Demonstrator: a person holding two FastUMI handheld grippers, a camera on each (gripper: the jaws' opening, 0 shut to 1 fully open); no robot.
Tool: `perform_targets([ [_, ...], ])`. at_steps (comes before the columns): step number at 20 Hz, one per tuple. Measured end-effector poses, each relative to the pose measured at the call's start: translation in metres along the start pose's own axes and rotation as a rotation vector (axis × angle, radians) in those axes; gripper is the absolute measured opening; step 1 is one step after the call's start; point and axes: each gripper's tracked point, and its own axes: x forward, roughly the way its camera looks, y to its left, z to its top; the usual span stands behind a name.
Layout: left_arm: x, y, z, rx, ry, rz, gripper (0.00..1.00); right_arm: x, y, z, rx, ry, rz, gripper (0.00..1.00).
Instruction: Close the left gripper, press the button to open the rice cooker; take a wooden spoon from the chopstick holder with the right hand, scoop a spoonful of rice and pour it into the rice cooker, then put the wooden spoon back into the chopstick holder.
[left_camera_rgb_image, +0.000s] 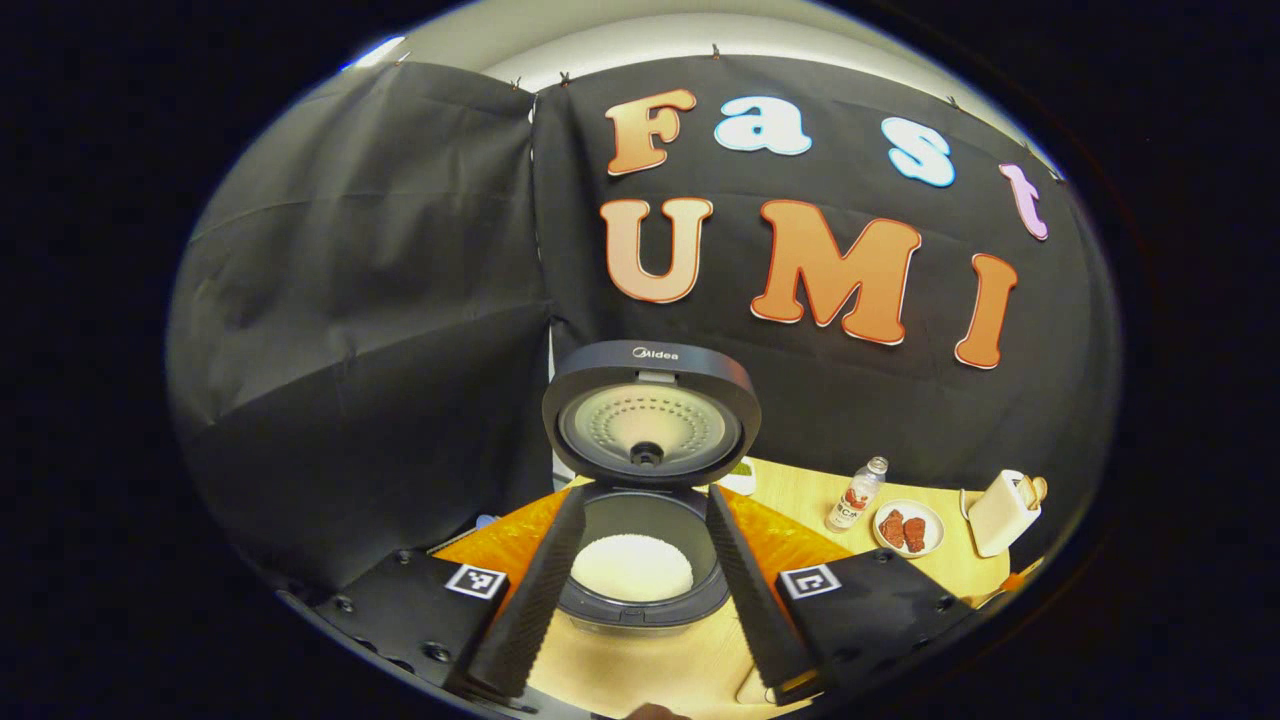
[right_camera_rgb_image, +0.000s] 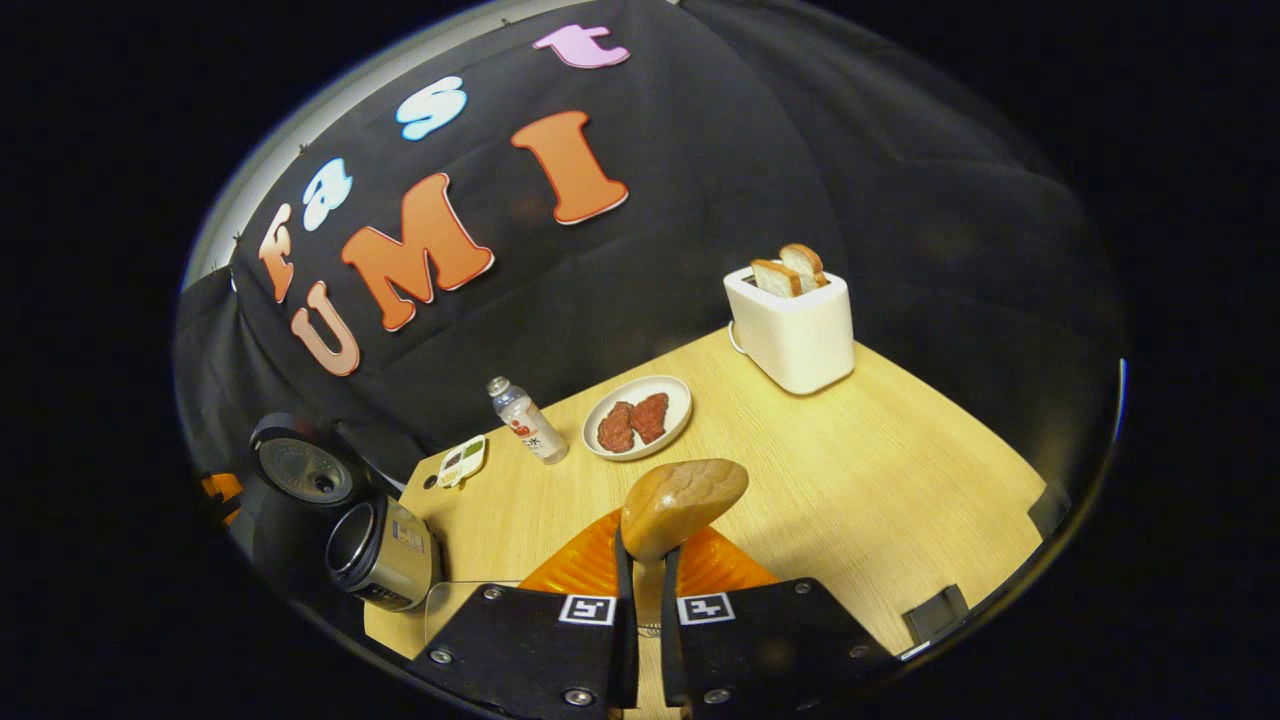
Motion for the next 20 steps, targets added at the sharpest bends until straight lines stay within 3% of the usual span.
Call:
perform_targets([
  [2,0.001,0.009,0.007,0.034,-0.045,0.014,0.94,-0.009,0.020,0.008,-0.038,-0.017,0.029,0.08],
  [5,0.005,0.026,0.013,0.067,-0.080,0.047,1.00,-0.021,0.058,0.008,-0.073,-0.006,0.105,0.08],
  [10,0.012,0.039,0.005,-0.001,-0.072,0.014,0.97,-0.025,0.109,-0.015,-0.152,0.017,0.173,0.08],
  [14,0.020,0.063,-0.004,-0.004,-0.057,0.022,1.00,-0.015,0.125,-0.054,-0.286,0.055,0.148,0.08],
  [20,0.029,0.092,-0.018,-0.027,-0.035,0.040,0.98,0.000,0.146,-0.096,-0.599,0.060,0.070,0.09],
])
